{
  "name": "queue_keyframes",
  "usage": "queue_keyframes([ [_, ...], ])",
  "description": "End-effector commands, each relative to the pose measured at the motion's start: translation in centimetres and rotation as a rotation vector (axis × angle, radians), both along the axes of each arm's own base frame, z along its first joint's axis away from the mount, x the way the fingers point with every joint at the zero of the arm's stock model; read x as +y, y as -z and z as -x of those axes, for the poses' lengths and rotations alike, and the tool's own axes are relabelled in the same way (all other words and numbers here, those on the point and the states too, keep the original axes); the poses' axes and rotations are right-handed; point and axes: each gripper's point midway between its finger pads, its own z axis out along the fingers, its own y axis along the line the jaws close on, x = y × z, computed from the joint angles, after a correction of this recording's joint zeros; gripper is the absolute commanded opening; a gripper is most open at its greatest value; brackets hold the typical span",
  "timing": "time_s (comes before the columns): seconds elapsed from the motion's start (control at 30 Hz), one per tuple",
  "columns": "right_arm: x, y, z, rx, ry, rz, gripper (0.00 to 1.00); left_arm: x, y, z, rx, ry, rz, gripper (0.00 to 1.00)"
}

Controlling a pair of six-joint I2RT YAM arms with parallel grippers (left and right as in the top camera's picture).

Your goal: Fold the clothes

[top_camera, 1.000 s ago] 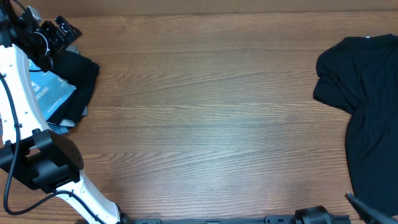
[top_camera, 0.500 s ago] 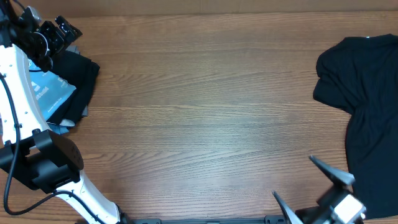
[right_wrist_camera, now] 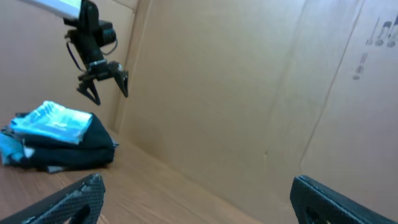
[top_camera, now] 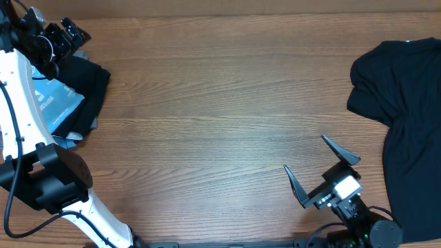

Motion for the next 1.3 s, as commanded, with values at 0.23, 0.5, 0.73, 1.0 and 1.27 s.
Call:
queue_keyframes([
  [0.23, -0.6, 3.5, -1.6, 0.077, 0.051, -0.005, 1.00, 0.0, -0.4, 0.0, -0.010, 0.000, -0.008, 1.00],
  [0.5, -5.5, 4.3, -4.2, 0.308, 0.251, -0.401, 1.00, -0.1, -0.4, -0.1, -0.010, 0.002, -0.007, 1.00],
  [0.73, -6.9, 7.9, -5.2, 0.421, 0.377, -0.352, 1.00, -0.1, -0.4, -0.1, -0.011, 0.003, -0.008, 1.00],
  [1.0, -8.4, 10.4, -5.5, 0.502, 0.486, -0.340, 1.00, -0.2, -0.4, -0.1, -0.010, 0.003, -0.007, 1.00],
  [1.27, -8.4, 10.3, -5.5, 0.502, 0.486, -0.340, 1.00, -0.2, -0.4, -0.1, -0.010, 0.003, -0.007, 1.00],
])
